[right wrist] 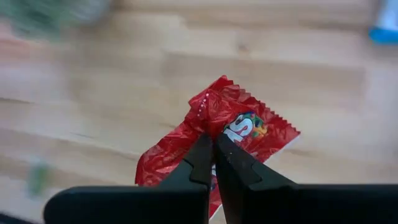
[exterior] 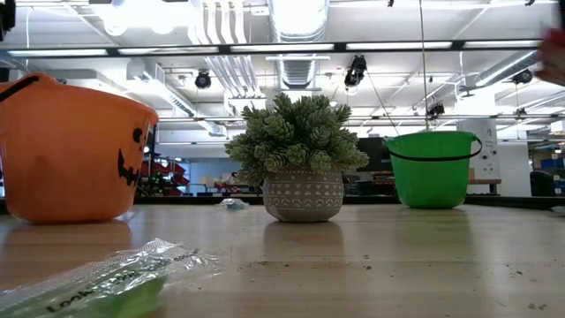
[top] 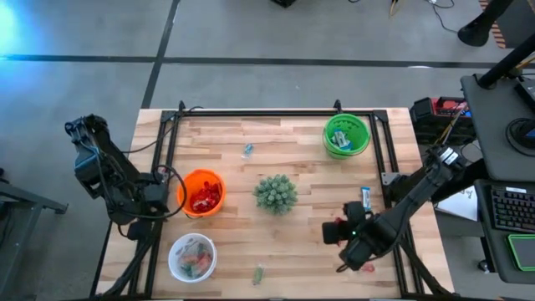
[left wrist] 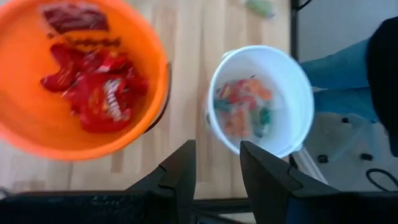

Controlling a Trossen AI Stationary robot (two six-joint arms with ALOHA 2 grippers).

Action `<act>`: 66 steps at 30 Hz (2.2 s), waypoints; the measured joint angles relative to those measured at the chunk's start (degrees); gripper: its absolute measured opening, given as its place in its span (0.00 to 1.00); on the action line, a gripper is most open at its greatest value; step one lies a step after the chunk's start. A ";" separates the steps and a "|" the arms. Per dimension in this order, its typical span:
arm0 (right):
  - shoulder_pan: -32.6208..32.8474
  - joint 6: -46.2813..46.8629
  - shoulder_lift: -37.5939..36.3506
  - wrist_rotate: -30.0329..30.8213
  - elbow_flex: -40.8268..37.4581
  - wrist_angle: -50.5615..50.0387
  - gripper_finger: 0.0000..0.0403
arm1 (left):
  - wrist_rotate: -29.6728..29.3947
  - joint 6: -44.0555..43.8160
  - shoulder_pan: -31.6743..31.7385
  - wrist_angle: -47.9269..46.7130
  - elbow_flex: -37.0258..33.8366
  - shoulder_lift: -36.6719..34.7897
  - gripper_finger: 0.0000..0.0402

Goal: Sort candy
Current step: Put the red candy into the orange bucket

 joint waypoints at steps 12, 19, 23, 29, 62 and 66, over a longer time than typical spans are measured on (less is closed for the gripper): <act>-14.70 -30.14 -0.03 8.18 9.14 1.10 0.02 | -12.52 -0.84 0.94 -1.25 0.00 -2.81 0.27; -24.46 -55.29 -0.09 10.91 12.33 14.66 0.02 | -27.25 -1.44 0.94 -1.15 0.00 -4.52 0.27; -26.94 -61.30 -0.09 10.84 12.82 17.75 0.02 | -28.45 -1.69 0.92 0.03 0.00 -4.89 0.27; -26.94 -58.83 -0.07 10.44 12.82 12.57 0.02 | -27.04 -2.12 0.92 0.52 0.00 -4.50 0.27; -25.30 -37.35 0.02 -4.36 -9.33 27.32 0.47 | -20.96 3.68 0.90 1.95 0.00 -2.26 0.27; -25.24 -34.66 0.02 -4.56 -12.79 30.31 0.47 | -20.93 3.68 0.90 1.98 0.00 -2.26 0.27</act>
